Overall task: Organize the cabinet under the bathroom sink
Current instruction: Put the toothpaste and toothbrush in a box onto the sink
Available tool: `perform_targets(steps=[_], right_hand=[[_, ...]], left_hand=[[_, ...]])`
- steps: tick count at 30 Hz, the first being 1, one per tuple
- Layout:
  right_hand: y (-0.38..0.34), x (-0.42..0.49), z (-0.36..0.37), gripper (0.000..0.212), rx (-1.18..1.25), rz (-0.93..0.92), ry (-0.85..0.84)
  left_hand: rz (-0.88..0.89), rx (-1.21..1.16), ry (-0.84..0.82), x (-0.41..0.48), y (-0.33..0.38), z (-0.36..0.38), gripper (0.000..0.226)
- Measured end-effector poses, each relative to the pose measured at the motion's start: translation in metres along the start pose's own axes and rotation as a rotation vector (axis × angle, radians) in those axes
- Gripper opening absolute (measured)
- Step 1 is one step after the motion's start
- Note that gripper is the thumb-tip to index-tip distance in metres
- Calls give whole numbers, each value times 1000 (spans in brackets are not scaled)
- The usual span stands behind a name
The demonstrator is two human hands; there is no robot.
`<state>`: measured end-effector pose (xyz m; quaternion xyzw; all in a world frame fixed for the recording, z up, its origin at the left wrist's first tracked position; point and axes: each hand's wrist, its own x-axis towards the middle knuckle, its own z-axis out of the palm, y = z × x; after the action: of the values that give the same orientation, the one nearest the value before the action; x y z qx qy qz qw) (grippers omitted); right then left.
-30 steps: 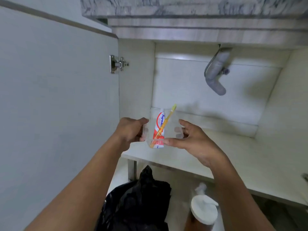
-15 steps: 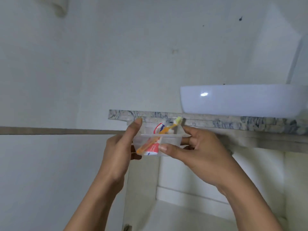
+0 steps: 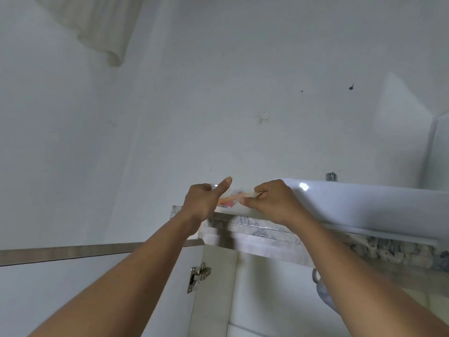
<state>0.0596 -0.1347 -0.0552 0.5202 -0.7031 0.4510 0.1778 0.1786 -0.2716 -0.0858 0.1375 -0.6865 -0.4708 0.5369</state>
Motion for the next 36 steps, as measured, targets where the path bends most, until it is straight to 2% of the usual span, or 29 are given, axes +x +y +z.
perform_targets(steps=[5,7,11,15,19,23,28,33,36], right_hand=[[5,30,22,25,-173,19,-46],[9,40,29,18,-193,47,-55],[12,50,35,29,-231,97,-89],[4,60,39,25,-347,72,-127],[-16,82,50,56,-257,160,-348],[-34,90,61,72,-311,223,-511],[-33,90,64,73,-312,254,-501],[-26,90,57,78,-321,238,-455],[-26,85,54,71,-341,223,-473]], left_hand=[[-72,198,89,41,-24,-2,59],[-84,259,115,50,-34,0,63],[-60,336,149,60,-45,3,72],[-18,483,162,61,-47,4,68],[-35,573,138,63,-51,3,70],[-23,534,152,65,-50,2,70],[-27,400,99,75,-56,-2,77],[-28,477,128,72,-54,-1,65],[-48,528,135,68,-50,0,64]])
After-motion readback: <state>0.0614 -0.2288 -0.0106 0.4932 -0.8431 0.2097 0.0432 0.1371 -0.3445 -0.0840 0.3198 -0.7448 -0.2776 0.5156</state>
